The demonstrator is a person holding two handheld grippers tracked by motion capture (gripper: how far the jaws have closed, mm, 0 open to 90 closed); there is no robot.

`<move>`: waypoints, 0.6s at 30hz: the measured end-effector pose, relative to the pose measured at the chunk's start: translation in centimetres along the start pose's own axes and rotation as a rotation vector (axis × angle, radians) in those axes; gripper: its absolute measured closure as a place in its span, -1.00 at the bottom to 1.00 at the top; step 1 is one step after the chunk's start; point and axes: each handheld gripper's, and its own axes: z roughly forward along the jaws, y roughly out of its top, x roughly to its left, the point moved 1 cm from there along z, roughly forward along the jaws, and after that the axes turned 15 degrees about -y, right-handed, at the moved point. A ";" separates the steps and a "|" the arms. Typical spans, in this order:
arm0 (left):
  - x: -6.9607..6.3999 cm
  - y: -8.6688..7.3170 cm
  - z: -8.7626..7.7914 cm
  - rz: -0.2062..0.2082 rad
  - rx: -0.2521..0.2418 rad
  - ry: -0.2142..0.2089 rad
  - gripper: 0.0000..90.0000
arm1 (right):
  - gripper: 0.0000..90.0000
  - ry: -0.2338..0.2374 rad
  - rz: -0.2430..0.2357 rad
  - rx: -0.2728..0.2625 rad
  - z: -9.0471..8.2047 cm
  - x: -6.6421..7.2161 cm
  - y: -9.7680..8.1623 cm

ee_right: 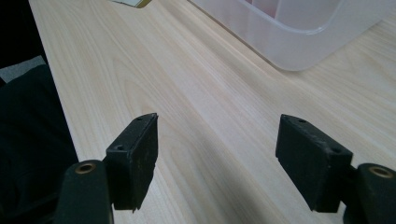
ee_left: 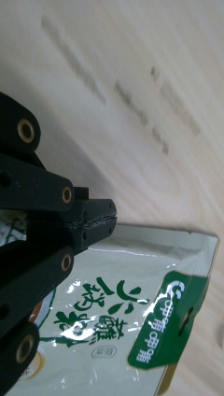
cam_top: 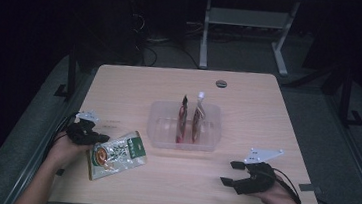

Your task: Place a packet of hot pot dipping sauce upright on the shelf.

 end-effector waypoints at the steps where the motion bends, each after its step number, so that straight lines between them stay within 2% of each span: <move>1: -0.6 0.0 0.4 0.008 0.005 -0.026 1.00 | -0.35 0.000 0.000 -0.006 -0.1 0.1 0.1; 3: -1.0 -0.1 0.7 0.014 0.010 -0.034 1.00 | -0.35 -0.001 0.001 -0.008 -0.2 0.0 0.1; 4: -1.8 0.0 1.2 0.027 0.012 -0.064 1.00 | -0.35 -0.001 0.002 -0.008 -0.2 0.0 0.1; 5: -1.8 0.0 1.2 0.027 0.012 -0.064 1.00 | -0.35 -0.001 0.002 -0.008 -0.2 0.0 0.1; 8: -3.1 0.3 2.2 0.040 0.022 -0.107 1.00 | -0.35 -0.001 -0.007 -0.004 0.0 0.0 0.0; 9: -3.9 0.7 3.0 0.060 0.032 -0.125 1.00 | -0.35 0.002 -0.003 -0.003 -0.1 0.1 0.1; 12: -4.5 1.0 3.4 0.079 0.039 -0.130 1.00 | -0.35 0.004 -0.008 -0.007 -0.1 0.1 0.2; 15: -5.0 1.4 2.9 0.106 0.025 -0.133 1.00 | -0.35 0.004 -0.009 -0.005 0.0 0.1 0.1; 17: -5.3 1.3 1.8 0.126 0.008 -0.138 0.92 | -0.35 0.006 -0.010 -0.003 0.0 0.2 0.1; 18: -5.5 1.0 0.8 0.140 -0.008 -0.160 0.87 | -0.35 0.007 -0.009 -0.003 0.0 0.2 0.1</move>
